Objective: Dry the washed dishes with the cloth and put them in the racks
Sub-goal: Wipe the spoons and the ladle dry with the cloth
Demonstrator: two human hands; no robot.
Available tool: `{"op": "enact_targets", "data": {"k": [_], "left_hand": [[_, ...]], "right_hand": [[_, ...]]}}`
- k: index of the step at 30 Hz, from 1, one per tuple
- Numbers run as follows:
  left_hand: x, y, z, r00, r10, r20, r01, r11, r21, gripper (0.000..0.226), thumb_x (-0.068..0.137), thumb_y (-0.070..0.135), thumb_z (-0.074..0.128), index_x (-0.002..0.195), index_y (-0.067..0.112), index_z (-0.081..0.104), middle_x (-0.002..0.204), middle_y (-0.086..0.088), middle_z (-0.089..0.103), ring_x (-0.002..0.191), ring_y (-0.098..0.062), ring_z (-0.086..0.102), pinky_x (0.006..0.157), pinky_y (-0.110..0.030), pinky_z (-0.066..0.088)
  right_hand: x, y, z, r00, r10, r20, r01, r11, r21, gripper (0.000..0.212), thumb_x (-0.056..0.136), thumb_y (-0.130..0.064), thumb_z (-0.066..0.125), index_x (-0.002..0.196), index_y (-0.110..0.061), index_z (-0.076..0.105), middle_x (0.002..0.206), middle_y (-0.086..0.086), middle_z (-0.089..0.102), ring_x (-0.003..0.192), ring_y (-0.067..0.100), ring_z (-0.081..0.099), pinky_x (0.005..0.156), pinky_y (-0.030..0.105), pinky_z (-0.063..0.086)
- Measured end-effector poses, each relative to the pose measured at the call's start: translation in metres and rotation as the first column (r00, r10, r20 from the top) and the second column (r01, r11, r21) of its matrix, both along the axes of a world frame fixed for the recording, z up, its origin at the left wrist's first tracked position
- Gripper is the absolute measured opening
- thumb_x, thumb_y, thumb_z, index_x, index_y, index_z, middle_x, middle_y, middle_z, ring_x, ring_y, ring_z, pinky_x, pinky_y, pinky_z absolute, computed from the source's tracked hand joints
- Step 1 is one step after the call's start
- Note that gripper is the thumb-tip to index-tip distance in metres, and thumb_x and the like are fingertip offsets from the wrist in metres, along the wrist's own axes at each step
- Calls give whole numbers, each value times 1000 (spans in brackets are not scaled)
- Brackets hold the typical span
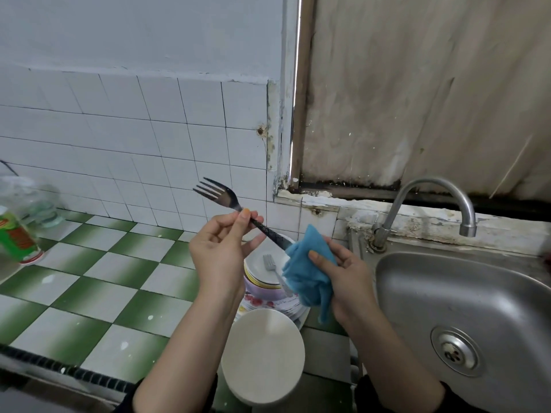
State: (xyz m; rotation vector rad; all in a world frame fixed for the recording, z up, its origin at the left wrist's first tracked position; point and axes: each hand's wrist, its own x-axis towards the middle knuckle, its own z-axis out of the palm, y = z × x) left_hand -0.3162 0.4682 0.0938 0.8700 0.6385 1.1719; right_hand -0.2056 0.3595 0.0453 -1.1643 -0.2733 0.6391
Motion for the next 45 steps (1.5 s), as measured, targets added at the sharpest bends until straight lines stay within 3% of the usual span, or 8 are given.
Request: {"op": "enact_targets", "data": {"k": [5, 9, 16, 22, 30, 34, 37, 45], "left_hand": [[-11, 20, 9, 988, 140, 65, -141, 990, 5, 12, 89, -2, 63, 78, 1, 62, 63, -3, 68, 60, -15, 65, 67, -32, 60], [-17, 22, 4, 996, 63, -57, -61, 997, 42, 9, 87, -4, 64, 80, -1, 66, 58, -2, 67, 49, -9, 57, 49, -19, 49], [0, -13, -16, 973, -114, -200, 140, 983, 121, 15, 84, -8, 65, 74, 1, 71, 57, -5, 66, 45, -10, 47, 43, -19, 38], [9, -19, -21, 918, -200, -343, 266, 951, 159, 27, 87, -6, 63, 65, 6, 73, 47, -6, 51, 41, -12, 41, 44, -20, 37], [-3, -15, -15, 859, -182, -478, 362, 877, 316, 12, 82, 0, 72, 79, 11, 76, 51, 7, 63, 44, -2, 50, 50, -14, 42], [-9, -13, -17, 841, -109, -531, 355, 850, 388, 24, 80, 3, 76, 74, 26, 76, 55, 5, 66, 51, -9, 52, 58, -23, 49], [-11, -9, -18, 826, -70, -559, 334, 860, 385, 40, 80, 4, 75, 62, 39, 73, 59, -6, 67, 58, -14, 55, 65, -32, 54], [-24, -11, -8, 810, -55, -584, 363, 829, 425, 34, 81, 4, 75, 68, 36, 71, 59, -15, 58, 53, -12, 45, 54, -18, 44]], "right_hand": [[16, -1, 11, 994, -66, 88, 73, 995, -74, 27, 85, -5, 68, 103, -26, 65, 102, -6, 70, 88, 14, 70, 74, 33, 61], [29, -4, 21, 980, -150, 131, 157, 986, -49, 40, 91, -10, 61, 131, -15, 58, 123, 1, 65, 101, 11, 64, 80, 27, 57], [8, 22, 39, 994, -31, -102, 61, 951, 303, 29, 98, -22, 49, 125, -16, 61, 123, 8, 67, 113, 26, 64, 97, 45, 52], [-32, 47, 23, 996, 68, 65, -79, 981, 178, 37, 92, -10, 63, 127, -13, 54, 101, 8, 68, 81, 17, 64, 56, 23, 50], [-13, 50, 31, 983, -139, 120, 128, 987, 96, 12, 88, -7, 69, 97, -12, 63, 92, 4, 71, 91, 27, 70, 78, 42, 60], [-19, 47, 27, 982, -155, 106, 134, 974, 184, 11, 90, -10, 67, 97, -16, 62, 85, -5, 73, 84, 15, 71, 74, 34, 60], [-30, 46, 16, 993, -18, 115, 3, 991, 131, 18, 88, -10, 68, 104, -13, 62, 97, 3, 74, 96, 23, 71, 80, 40, 59], [-17, 43, 34, 960, -96, 262, 68, 991, 112, 26, 87, -5, 69, 103, -24, 60, 98, 1, 70, 95, 23, 70, 77, 42, 58]]}}
